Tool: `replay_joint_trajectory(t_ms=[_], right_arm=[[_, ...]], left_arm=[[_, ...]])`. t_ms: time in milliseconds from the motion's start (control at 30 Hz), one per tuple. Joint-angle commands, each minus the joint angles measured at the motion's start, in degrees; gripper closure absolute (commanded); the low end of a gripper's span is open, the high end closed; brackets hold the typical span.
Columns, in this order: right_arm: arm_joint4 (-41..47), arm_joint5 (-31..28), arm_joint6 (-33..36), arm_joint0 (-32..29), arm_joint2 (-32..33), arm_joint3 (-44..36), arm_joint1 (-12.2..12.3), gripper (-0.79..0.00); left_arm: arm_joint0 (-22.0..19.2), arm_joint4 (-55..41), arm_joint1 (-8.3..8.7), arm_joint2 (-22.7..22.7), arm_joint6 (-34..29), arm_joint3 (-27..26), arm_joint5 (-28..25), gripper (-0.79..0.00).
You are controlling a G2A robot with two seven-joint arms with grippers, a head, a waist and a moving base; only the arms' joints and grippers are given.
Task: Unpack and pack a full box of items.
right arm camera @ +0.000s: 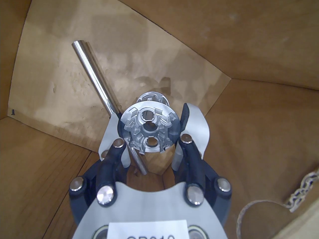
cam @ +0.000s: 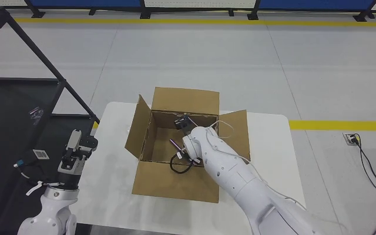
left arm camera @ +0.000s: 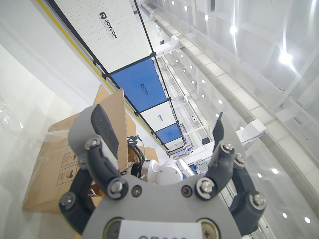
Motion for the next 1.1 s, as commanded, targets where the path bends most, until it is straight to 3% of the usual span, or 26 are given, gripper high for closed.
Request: replay_joint_trajectory(t_ms=[0, 200, 300, 400, 500, 733, 933, 1067], right_arm=[[0.5, -0.3, -0.5, 0.4, 0.1, 1.9, -0.5, -0.339], [2.5, -2.5, -2.3, 2.0, 0.9, 6.1, -1.8, -0.462], [3.2, -2.9, -3.6, 2.8, 1.6, 6.8, -2.0, -0.616], [3.4, -3.0, -4.8, 3.2, 2.1, 6.5, -2.1, -0.643], [2.9, -2.6, -5.6, 3.3, 2.5, 5.3, -1.9, -0.770], [0.5, -1.2, -7.6, 1.0, 5.7, -5.0, 0.9, -0.785], [-9.0, 1.5, -4.1, -13.3, 14.4, -33.0, 7.8, -0.785], [-9.0, 1.5, -4.1, -13.3, 14.4, -33.0, 7.8, -0.785]], left_arm=[[0.0, 0.0, 0.00, 0.0, 0.0, 0.0, 0.0, -0.785], [0.0, 0.0, 0.00, 0.0, 0.0, 0.0, 0.0, -0.785], [0.0, 0.0, 0.00, 0.0, 0.0, 0.0, 0.0, -0.785], [0.0, 0.0, 0.00, 0.0, 0.0, 0.0, 0.0, -0.785], [0.0, 0.0, 0.00, 0.0, 0.0, 0.0, 0.0, -0.785], [0.0, 0.0, 0.00, 0.0, 0.0, 0.0, 0.0, -0.785], [0.0, 0.0, 0.00, 0.0, 0.0, 0.0, 0.0, -0.785], [0.0, 0.0, 0.00, 0.0, 0.0, 0.0, 0.0, -0.785]])
